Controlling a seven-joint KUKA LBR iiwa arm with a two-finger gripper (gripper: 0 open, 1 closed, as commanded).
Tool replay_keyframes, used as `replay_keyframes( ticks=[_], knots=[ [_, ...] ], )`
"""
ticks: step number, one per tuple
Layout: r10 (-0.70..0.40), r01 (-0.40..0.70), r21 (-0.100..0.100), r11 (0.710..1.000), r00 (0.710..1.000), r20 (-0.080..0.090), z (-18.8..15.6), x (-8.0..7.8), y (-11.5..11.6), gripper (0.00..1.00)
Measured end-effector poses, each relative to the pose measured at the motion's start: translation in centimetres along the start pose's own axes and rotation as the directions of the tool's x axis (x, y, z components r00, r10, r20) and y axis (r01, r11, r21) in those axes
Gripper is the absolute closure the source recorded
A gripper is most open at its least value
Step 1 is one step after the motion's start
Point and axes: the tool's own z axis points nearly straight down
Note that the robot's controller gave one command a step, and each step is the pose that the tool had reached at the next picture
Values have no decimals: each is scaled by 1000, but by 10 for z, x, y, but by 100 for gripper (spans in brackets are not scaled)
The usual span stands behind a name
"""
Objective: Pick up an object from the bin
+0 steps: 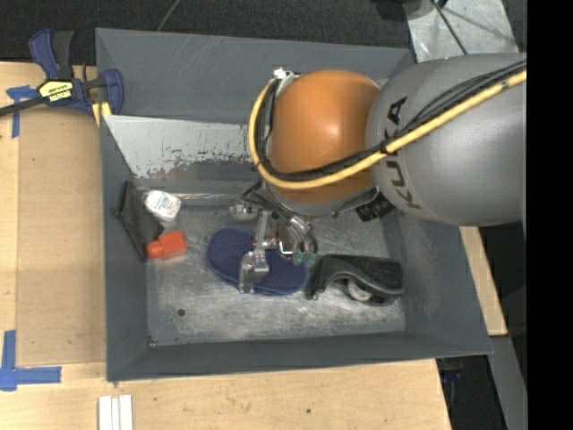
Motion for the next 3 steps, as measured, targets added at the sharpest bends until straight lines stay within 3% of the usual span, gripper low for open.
replay_keyframes(
  ticks=[1,2,3],
  knots=[
    [3,-3,-2,1000,1000,8,-5,-2,-1,100],
    [4,-4,-2,1000,1000,8,-5,-2,-1,0],
    [-104,104,-1,995,995,10,110,-16,-40,0]
  ],
)
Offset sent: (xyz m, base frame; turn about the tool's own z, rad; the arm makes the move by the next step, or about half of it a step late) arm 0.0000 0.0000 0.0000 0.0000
